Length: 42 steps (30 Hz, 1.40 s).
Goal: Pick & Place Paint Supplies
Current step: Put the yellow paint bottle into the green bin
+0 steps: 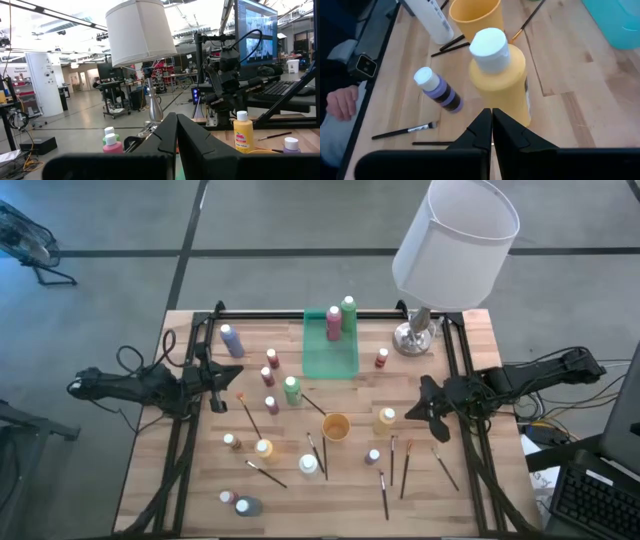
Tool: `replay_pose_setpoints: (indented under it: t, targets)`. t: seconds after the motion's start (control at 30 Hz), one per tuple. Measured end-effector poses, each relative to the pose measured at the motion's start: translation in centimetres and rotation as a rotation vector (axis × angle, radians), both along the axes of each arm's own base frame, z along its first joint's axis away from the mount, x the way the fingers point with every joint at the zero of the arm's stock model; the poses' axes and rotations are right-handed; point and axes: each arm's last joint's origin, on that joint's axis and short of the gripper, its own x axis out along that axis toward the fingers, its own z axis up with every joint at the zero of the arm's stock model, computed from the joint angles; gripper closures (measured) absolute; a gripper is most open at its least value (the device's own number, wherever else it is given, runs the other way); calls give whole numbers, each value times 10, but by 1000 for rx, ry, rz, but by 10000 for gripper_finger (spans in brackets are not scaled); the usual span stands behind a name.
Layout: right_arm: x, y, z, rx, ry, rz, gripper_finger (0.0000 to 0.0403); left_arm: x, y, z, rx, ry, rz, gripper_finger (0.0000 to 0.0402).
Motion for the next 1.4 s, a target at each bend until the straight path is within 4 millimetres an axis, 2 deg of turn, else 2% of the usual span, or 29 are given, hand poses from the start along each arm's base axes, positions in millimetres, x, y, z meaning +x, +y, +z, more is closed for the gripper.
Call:
replay_pose_setpoints:
  t: [0.37, 0.8, 0.97, 1.17, 1.4]
  targets:
    - [1, -1, 0, -22, -7, -18, 381, 0, 0, 0, 0, 0, 0, 385]
    - [4, -2, 4, -2, -51, -88, 257, 0, 0, 0, 0, 0, 0, 385]
    - [11, 0, 4, 10, -66, -88, 211, 0, 0, 0, 0, 0, 0, 385]
    - [23, 3, -7, -31, -3, -70, 176, 0, 0, 0, 0, 0, 0, 385]
    - [37, 6, -5, -107, -67, -3, 147, 0, 0, 0, 0, 0, 0, 385]
